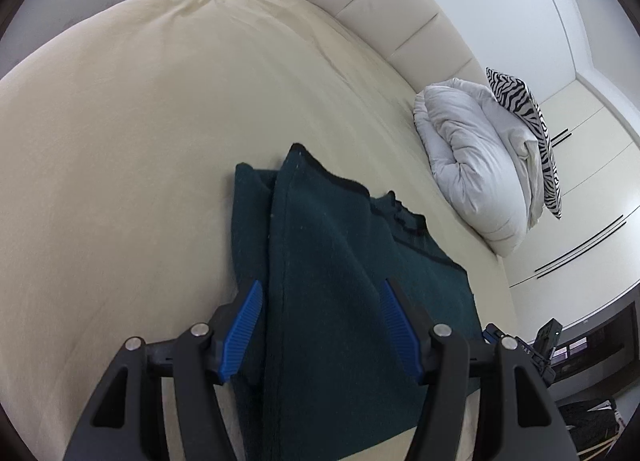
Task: Fold small clothes
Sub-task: 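Open both grippers and release the folded sweater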
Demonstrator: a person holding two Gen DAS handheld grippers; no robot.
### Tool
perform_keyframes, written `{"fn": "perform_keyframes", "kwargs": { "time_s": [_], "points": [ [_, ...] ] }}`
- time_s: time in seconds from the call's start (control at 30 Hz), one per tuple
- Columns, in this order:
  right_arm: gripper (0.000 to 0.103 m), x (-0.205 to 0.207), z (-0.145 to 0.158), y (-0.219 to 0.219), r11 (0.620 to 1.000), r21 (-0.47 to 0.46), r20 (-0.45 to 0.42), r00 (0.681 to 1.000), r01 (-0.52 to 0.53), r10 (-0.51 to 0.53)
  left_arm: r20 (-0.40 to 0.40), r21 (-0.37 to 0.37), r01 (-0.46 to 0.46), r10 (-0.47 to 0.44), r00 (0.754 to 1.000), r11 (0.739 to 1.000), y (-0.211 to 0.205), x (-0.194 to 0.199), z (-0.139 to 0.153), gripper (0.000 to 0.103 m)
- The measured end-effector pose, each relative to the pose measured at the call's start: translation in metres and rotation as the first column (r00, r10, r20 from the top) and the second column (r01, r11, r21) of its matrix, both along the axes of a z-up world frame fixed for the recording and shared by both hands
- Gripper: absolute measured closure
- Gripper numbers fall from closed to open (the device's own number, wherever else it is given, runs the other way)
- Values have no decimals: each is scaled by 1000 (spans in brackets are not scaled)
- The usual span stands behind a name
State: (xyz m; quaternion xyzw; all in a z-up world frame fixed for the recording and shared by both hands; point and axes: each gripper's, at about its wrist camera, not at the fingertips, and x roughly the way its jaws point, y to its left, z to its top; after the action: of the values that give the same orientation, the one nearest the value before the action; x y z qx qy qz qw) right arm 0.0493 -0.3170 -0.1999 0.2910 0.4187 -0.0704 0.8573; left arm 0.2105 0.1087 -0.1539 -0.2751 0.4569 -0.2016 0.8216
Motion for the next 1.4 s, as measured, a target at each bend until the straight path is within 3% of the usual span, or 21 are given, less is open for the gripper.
{"fn": "perform_keyframes", "kwargs": {
  "time_s": [0.13,0.3,0.5,0.57,0.77,0.87,1.03,1.13,1.2,1.3,1.4],
  "points": [
    [71,-25,0,37,990,-98,-8,995,-103,102,-8,9,-15,15,1000,1000,1,-26,-9,39],
    [71,-48,6,61,977,-167,-24,992,-130,128,6,78,-5,4,1000,997,-5,-40,-9,45],
    [71,-63,12,63,964,-245,-37,995,-100,93,11,178,17,-20,1000,984,-9,-50,-13,66],
    [71,-68,7,58,969,-234,-58,996,-82,70,8,193,31,-33,999,981,-11,-53,-15,76],
    [73,-75,-2,52,976,-210,-64,997,-58,45,-15,235,81,-80,997,969,-16,-60,-25,93],
    [73,-75,0,56,969,-244,-60,998,-46,33,-16,230,85,-84,996,969,-13,-61,-24,95],
    [73,-89,7,38,976,-202,-7,996,85,-88,-13,237,88,-87,996,967,-12,-61,-25,95],
    [72,-84,-5,39,983,-183,-77,996,29,-43,-16,232,85,-83,996,969,-13,-61,-25,96],
    [75,-82,-9,48,973,-229,-100,995,-15,-9,-15,234,87,-86,996,968,-12,-61,-24,96],
    [97,-85,-9,48,974,-225,-103,995,-7,-17,-12,239,89,-89,996,967,-12,-61,-22,96],
    [98,-89,-9,43,980,-198,-98,995,8,-28,-12,247,94,-94,995,964,-11,-62,-21,96]
  ]
}}
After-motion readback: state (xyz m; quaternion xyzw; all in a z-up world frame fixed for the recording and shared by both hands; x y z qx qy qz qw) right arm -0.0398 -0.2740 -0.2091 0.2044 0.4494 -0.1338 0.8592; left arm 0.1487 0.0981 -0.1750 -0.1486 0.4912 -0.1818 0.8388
